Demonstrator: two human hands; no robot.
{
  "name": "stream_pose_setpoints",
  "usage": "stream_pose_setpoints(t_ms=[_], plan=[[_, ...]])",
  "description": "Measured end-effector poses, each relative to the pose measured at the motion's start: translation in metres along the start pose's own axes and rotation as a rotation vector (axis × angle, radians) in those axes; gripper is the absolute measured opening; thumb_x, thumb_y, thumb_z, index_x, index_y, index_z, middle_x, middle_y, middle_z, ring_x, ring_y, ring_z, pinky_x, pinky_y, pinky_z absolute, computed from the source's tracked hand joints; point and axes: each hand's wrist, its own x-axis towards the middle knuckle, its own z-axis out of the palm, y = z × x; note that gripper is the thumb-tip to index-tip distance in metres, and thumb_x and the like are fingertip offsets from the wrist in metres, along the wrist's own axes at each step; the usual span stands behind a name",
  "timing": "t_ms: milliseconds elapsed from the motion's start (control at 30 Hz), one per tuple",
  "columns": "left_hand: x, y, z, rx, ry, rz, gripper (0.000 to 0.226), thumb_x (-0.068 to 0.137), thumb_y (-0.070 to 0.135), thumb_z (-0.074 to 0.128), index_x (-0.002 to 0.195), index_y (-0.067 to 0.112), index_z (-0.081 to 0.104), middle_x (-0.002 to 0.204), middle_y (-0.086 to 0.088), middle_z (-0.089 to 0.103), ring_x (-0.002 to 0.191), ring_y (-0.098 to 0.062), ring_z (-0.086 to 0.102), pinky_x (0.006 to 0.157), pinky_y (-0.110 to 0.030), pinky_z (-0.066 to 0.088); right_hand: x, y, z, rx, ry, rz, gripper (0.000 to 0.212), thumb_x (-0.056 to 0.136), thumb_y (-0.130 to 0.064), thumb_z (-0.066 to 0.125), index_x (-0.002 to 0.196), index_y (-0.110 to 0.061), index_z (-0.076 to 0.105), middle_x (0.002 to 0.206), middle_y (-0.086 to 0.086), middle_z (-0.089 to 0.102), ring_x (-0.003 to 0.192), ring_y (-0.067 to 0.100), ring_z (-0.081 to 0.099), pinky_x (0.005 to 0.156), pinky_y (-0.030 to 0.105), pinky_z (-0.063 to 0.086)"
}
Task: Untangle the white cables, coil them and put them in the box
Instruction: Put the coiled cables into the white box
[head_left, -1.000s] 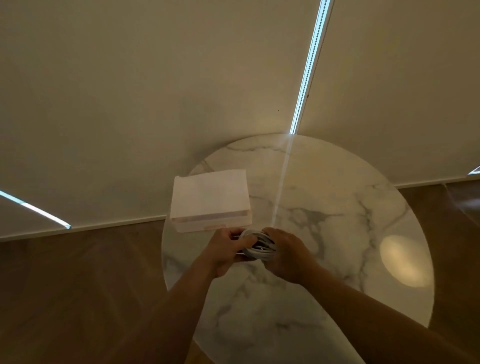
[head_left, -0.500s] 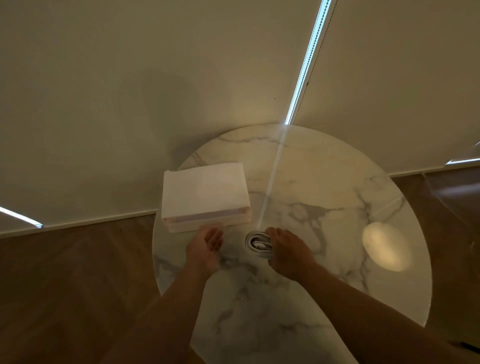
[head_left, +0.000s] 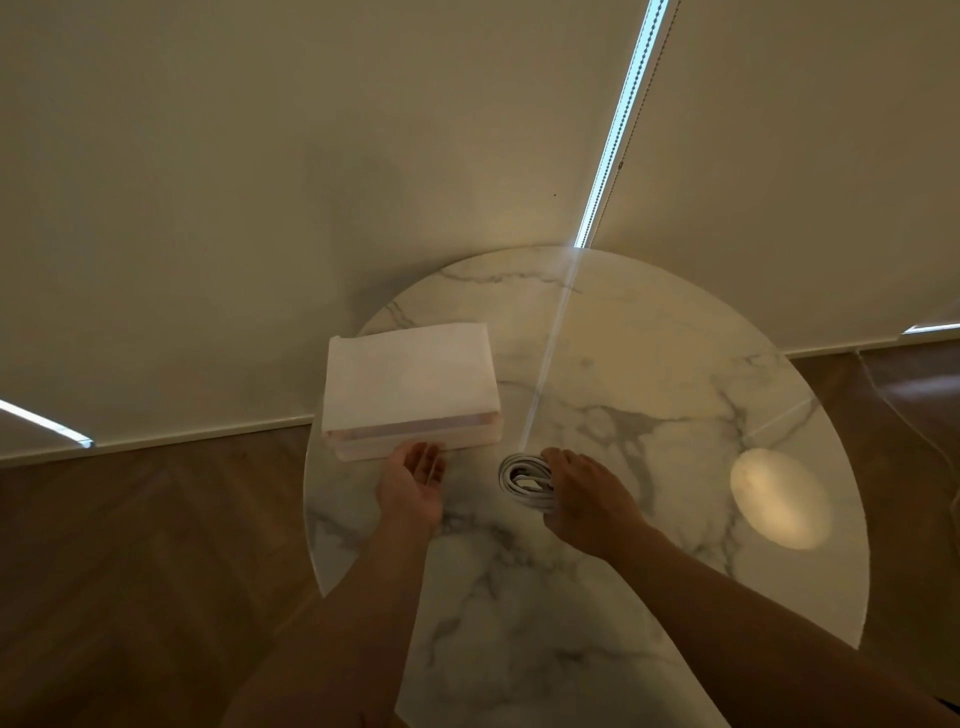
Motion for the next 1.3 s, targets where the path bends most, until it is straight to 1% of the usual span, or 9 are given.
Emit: stream_pose_setpoints(t_ms=[267, 400, 633, 733, 800, 900, 1000, 1100, 1300], plan=[[-0.006, -0.002, 0.001, -0.046, 0.010, 0.000, 0.012, 0.094, 0.009, 0.046, 0.087, 0.005, 0.055, 0.089, -0.009, 0.057, 0.078, -0.024, 0.059, 0.071, -0.032, 0.051, 0.004, 0.002, -0.004, 0.048, -0.004, 0.042, 0.049, 0.075, -0.026, 0.066, 0.120, -0.016, 0.050, 0.114, 0.005, 0.061, 0.103, 0.029, 0.058, 0.083, 0.035, 0.047], [-0.010, -0.005, -0.005, -0.032, 0.039, -0.009, 0.014, 0.093, 0.005, 0.043, 0.083, 0.005, 0.052, 0.087, -0.010, 0.056, 0.075, -0.025, 0.058, 0.064, -0.031, 0.054, 0.010, 0.001, -0.011, 0.067, 0.025, 0.065, 0.045, 0.074, -0.026, 0.065, 0.117, -0.018, 0.051, 0.113, 0.004, 0.063, 0.101, 0.029, 0.060, 0.080, 0.033, 0.047], [-0.027, -0.023, -0.033, -0.056, 0.085, -0.030, 0.017, 0.089, -0.003, 0.040, 0.083, 0.004, 0.054, 0.082, -0.011, 0.057, 0.074, -0.024, 0.059, 0.071, -0.032, 0.053, 0.027, -0.010, -0.028, 0.089, 0.095, -0.003, 0.041, 0.074, -0.026, 0.065, 0.113, -0.019, 0.053, 0.106, 0.004, 0.065, 0.093, 0.030, 0.063, 0.074, 0.032, 0.047], [-0.033, -0.031, -0.043, -0.080, 0.116, -0.044, 0.018, 0.089, -0.005, 0.040, 0.083, 0.004, 0.055, 0.080, -0.011, 0.058, 0.073, -0.023, 0.058, 0.060, -0.028, 0.057, 0.038, -0.024, -0.032, 0.110, 0.105, -0.069, 0.042, 0.073, -0.025, 0.067, 0.112, -0.019, 0.054, 0.106, 0.004, 0.066, 0.092, 0.030, 0.063, 0.074, 0.035, 0.049], [-0.036, -0.035, -0.048, -0.093, 0.119, -0.045, 0.017, 0.088, -0.004, 0.042, 0.081, 0.004, 0.055, 0.081, -0.012, 0.060, 0.073, -0.023, 0.059, 0.058, -0.027, 0.057, 0.047, -0.037, -0.032, 0.111, 0.096, -0.129, 0.043, 0.074, -0.025, 0.067, 0.114, -0.019, 0.053, 0.107, 0.004, 0.065, 0.092, 0.030, 0.062, 0.074, 0.035, 0.049], [-0.038, -0.039, -0.053, -0.099, 0.123, -0.030, 0.015, 0.089, -0.004, 0.044, 0.079, 0.003, 0.054, 0.083, -0.013, 0.060, 0.076, -0.024, 0.060, 0.066, -0.031, 0.053, 0.063, -0.061, -0.027, 0.090, 0.071, -0.234, 0.043, 0.076, -0.024, 0.067, 0.116, -0.017, 0.051, 0.107, 0.005, 0.064, 0.091, 0.028, 0.060, 0.073, 0.035, 0.048], [-0.039, -0.041, -0.061, -0.103, 0.132, -0.013, 0.014, 0.090, -0.004, 0.045, 0.085, 0.002, 0.057, 0.086, -0.014, 0.061, 0.078, -0.026, 0.062, 0.063, -0.031, 0.056, 0.080, -0.083, -0.013, 0.040, 0.014, -0.311, 0.045, 0.076, -0.021, 0.067, 0.117, -0.015, 0.051, 0.107, 0.006, 0.064, 0.092, 0.028, 0.061, 0.074, 0.036, 0.050], [-0.040, -0.041, -0.068, -0.106, 0.151, -0.007, 0.014, 0.089, -0.005, 0.046, 0.092, -0.001, 0.060, 0.087, -0.015, 0.064, 0.080, -0.027, 0.064, 0.060, -0.029, 0.059, 0.093, -0.094, 0.007, -0.026, -0.066, -0.331, 0.045, 0.075, -0.022, 0.069, 0.115, -0.015, 0.051, 0.107, 0.006, 0.065, 0.094, 0.027, 0.063, 0.078, 0.035, 0.052], [-0.049, -0.038, -0.075, -0.098, 0.165, 0.025, 0.017, 0.090, -0.008, 0.044, 0.090, -0.004, 0.061, 0.084, -0.017, 0.065, 0.079, -0.028, 0.064, 0.068, -0.033, 0.056, 0.110, -0.091, 0.042, -0.084, -0.131, -0.343, 0.045, 0.077, -0.035, 0.072, 0.111, -0.016, 0.049, 0.107, 0.007, 0.065, 0.096, 0.027, 0.064, 0.078, 0.037, 0.054]])
